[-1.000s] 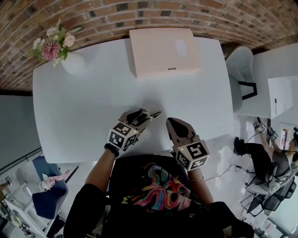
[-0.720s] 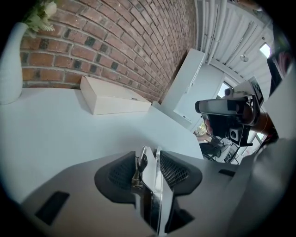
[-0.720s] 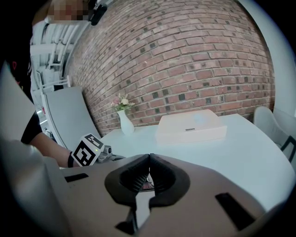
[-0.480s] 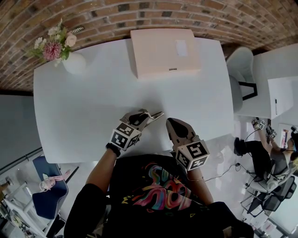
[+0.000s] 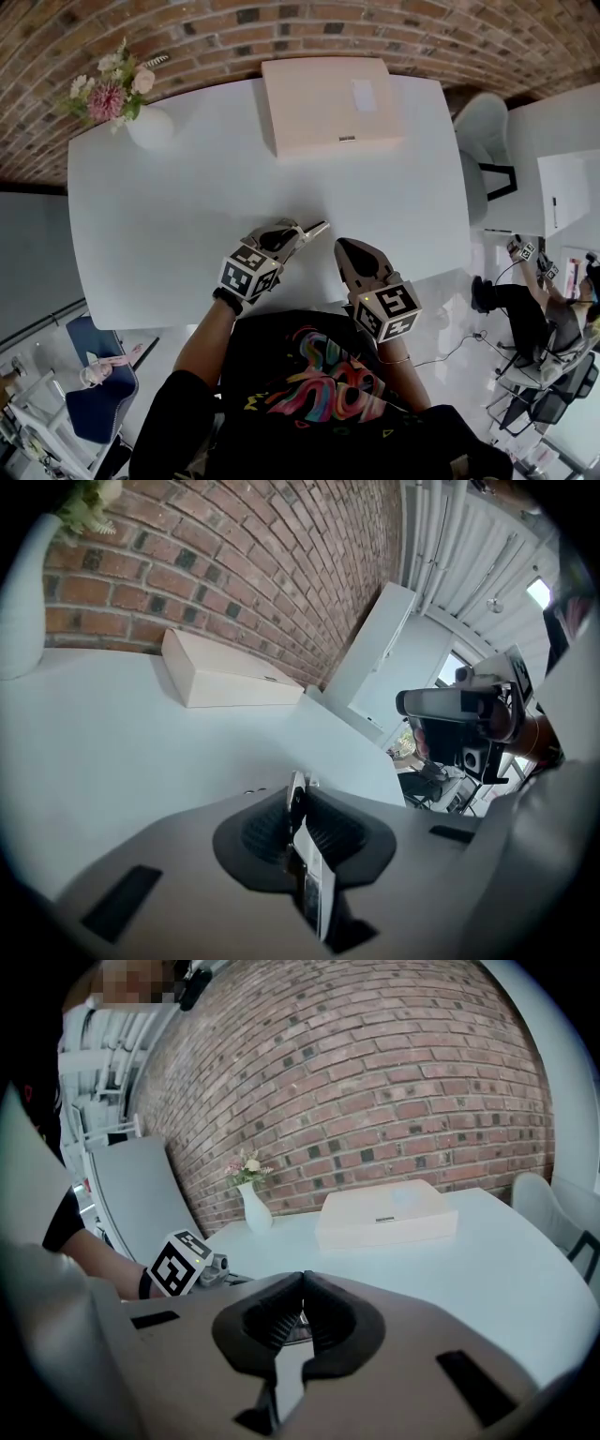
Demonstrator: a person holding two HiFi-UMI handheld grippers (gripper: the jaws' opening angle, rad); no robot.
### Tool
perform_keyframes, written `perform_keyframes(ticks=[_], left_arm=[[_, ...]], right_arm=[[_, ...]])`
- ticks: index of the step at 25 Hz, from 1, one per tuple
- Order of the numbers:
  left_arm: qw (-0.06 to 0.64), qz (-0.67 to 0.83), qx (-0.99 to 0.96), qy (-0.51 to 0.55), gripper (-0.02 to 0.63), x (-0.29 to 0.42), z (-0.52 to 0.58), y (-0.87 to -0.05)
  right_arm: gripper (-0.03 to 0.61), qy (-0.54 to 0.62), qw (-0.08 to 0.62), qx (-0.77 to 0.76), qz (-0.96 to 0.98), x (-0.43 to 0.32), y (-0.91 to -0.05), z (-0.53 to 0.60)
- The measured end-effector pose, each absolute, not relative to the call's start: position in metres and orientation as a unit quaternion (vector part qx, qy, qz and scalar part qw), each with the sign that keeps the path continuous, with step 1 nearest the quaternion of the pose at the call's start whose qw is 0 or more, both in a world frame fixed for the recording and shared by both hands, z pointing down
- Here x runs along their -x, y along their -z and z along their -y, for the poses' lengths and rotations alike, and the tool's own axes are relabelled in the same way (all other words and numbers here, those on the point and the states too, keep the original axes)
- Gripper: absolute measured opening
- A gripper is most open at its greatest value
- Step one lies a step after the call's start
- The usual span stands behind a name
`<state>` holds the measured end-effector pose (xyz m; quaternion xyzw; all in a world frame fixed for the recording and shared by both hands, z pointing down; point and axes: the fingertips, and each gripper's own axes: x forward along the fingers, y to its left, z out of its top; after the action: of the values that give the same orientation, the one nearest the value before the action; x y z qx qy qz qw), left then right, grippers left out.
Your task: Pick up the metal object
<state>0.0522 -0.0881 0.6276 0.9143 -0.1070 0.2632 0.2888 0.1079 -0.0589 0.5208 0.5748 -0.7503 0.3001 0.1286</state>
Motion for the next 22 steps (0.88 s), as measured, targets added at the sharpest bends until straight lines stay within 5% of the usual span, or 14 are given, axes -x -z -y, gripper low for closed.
perform_keyframes(ticks=[22], left_arm=[[0.278,0.185,-0.923,-0.189,0.044,-0.030,0.111,-0.573]], right_arm=[[0.017,-0.267,0.126,-0.555,0.778,-0.096,-0.498,0.074]])
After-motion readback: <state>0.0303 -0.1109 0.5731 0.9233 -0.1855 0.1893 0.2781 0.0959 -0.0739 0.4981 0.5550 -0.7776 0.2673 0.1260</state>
